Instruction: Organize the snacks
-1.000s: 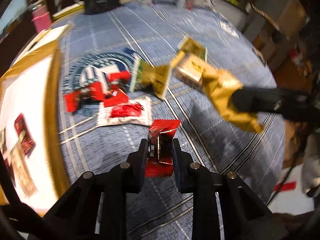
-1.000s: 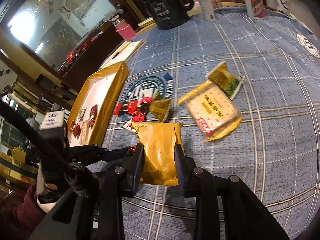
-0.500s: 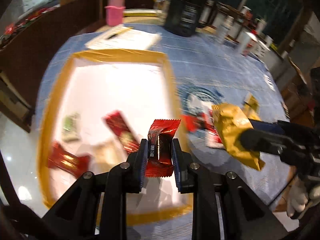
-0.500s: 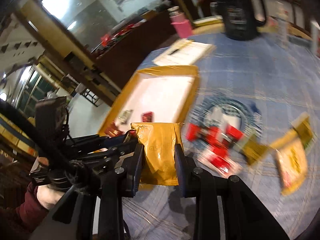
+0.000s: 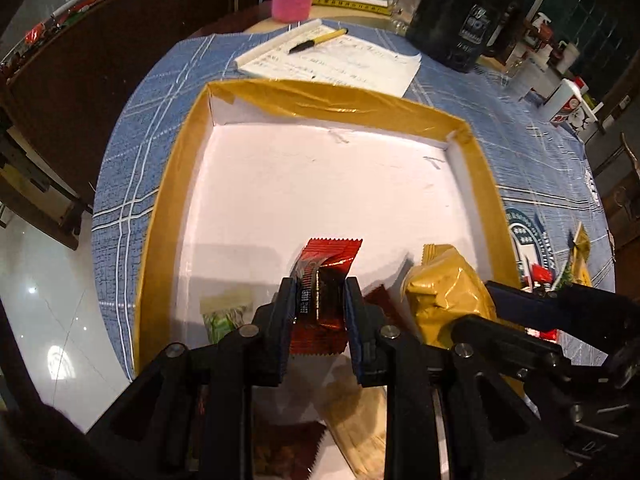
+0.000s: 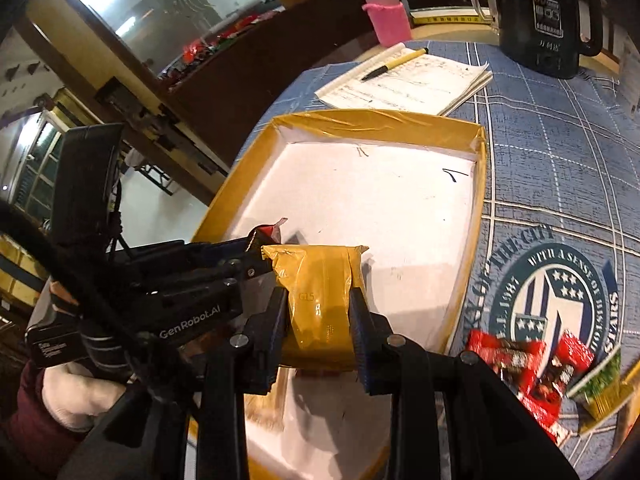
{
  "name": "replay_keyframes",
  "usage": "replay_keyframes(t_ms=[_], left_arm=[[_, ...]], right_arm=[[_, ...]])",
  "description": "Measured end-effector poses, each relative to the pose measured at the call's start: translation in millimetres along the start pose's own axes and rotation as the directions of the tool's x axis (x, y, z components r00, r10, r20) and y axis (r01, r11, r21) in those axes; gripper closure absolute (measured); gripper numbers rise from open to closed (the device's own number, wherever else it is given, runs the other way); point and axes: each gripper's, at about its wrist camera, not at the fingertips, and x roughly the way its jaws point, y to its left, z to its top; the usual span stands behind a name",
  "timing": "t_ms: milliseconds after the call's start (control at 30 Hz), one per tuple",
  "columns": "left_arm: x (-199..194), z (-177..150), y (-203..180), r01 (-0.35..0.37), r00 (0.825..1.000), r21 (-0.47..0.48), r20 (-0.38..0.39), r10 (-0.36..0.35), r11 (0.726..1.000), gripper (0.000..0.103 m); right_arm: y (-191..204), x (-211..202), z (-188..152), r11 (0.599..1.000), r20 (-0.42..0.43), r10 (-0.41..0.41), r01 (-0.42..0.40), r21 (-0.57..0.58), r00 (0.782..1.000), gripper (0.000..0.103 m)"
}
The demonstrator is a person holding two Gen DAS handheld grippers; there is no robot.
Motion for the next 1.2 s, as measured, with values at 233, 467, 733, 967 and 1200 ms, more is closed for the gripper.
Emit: replay_keyframes(t_ms=[233, 467, 733, 967, 1200], left_arm=[[7, 5, -2, 0.013, 1.000, 0.003, -0.019, -0.013, 1.000, 0.070], [-13, 5, -9, -0.046, 0.999, -0.033, 0.001, 0.046, 0.998, 0.039], [-55, -14, -33, -0.051, 0.996, -0.077, 0.072, 0.056, 0.996, 0.037], [-104, -44, -63, -0.044, 0.982, -0.110, 0.178, 0.063, 0.993, 0.037], [-182, -84, -94, -0.027, 0.951, -0.142, 0.301, 0.069, 0.989, 0.037]], right_arm=[[-4, 14, 5, 0.999, -0.011, -0.040, 0.040, 0.003, 0.999, 0.070], [-5, 2, 5, 0.999, 0.030, -0.032, 0.032, -0.001, 0.999, 0.069], [-5, -41, -13, 0.999, 0.094, 0.026, -0.024, -0.026, 0.995, 0.069], [-4, -89, -49, 0.993, 0.126, 0.100, -0.092, -0.068, 0.987, 0.069], [-6, -163, -104, 0.972, 0.157, 0.204, -0.181, -0.147, 0.966, 0.069]])
